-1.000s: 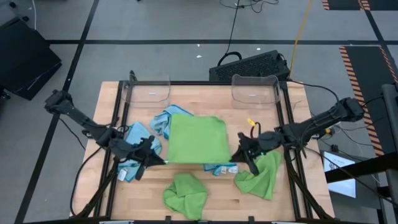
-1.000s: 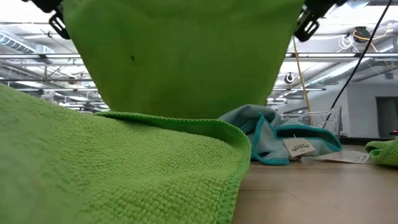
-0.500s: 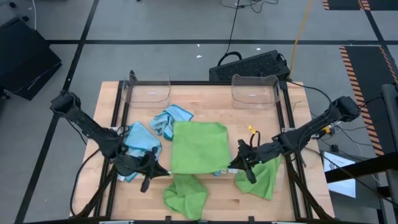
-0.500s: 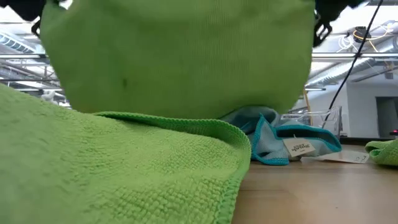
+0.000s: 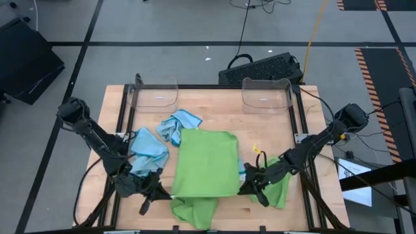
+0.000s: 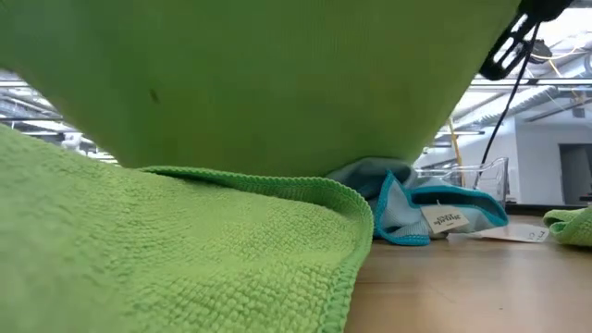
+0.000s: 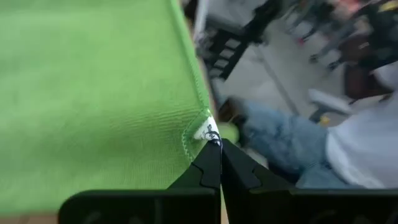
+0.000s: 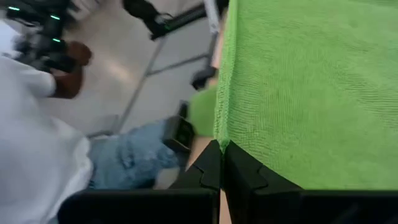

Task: Sort microfiber towel by color & place in baskets
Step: Fold the top green towel

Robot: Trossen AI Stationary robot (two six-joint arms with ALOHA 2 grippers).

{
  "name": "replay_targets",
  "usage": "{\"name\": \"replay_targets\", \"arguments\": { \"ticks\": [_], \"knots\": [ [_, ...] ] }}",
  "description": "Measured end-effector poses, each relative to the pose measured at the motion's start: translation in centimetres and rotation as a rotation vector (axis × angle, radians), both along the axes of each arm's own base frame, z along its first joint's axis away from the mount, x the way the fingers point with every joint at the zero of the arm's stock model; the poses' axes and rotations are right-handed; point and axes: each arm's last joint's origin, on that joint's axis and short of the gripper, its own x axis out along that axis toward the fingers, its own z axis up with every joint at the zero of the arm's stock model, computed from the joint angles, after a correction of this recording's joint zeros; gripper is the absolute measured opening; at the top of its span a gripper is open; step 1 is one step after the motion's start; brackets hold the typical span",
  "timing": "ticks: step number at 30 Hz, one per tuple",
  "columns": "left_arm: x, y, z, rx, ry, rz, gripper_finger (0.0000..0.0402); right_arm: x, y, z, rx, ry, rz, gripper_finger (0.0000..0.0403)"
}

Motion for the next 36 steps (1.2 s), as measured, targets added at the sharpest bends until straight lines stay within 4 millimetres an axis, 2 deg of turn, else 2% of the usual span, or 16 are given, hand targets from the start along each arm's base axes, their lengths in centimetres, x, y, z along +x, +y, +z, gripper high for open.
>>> {"name": "replay_targets", "arguments": {
  "ticks": [4,14,19,24,31,36],
  "knots": [
    [-0.4,-0.5,0.6,0.013,-0.070,-0.020,0.0000,-0.1,0.5,0.1,0.016,-0.024,-0.011,0.0000],
    [-0.9,-1.0,0.7,0.007,-0.083,-0.029,0.0000,-1.1,1.9,0.4,0.027,-0.050,-0.128,0.0000],
    [-0.7,-0.4,0.1,0.081,-0.059,0.029,0.0000,-1.0,1.4,-0.1,-0.041,-0.025,-0.163,0.0000],
    [0.3,1.5,-1.3,0.226,0.043,0.145,0.0000,0.2,-1.8,-1.2,-0.191,0.075,-0.264,0.0000],
    [1.6,5.2,-2.5,0.416,0.153,0.369,0.0000,1.7,-8.6,-1.8,-0.385,0.187,-0.429,0.0004],
    [2.6,7.9,-2.9,0.515,0.201,0.526,0.0001,2.4,-12.8,-1.8,-0.440,0.212,-0.489,0.0005]
  ]
}}
